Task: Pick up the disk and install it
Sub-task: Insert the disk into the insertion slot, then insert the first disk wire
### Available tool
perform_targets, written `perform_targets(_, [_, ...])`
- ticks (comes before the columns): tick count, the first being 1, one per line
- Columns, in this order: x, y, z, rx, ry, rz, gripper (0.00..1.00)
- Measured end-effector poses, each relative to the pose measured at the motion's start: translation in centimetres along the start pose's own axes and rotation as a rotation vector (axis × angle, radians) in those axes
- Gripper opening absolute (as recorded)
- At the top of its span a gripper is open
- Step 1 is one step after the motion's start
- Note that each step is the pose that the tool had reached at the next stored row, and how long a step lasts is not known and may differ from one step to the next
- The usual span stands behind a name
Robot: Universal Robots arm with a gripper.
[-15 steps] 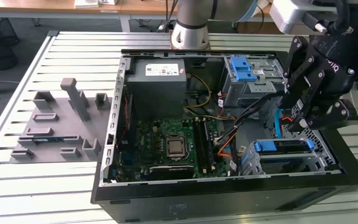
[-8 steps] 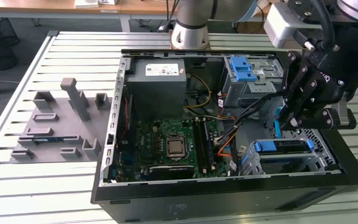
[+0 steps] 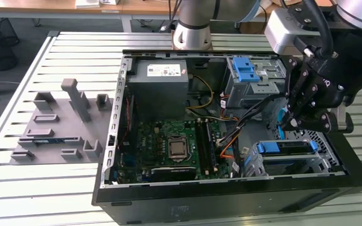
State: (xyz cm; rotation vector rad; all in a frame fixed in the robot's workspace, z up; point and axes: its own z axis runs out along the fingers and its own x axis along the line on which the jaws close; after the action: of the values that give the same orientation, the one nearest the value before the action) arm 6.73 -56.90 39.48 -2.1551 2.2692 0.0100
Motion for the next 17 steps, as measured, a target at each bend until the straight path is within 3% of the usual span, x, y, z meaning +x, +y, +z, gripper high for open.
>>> perform_targets(17, [0.0,-0.07,0.11,0.0,-0.0001,0.0,0.11])
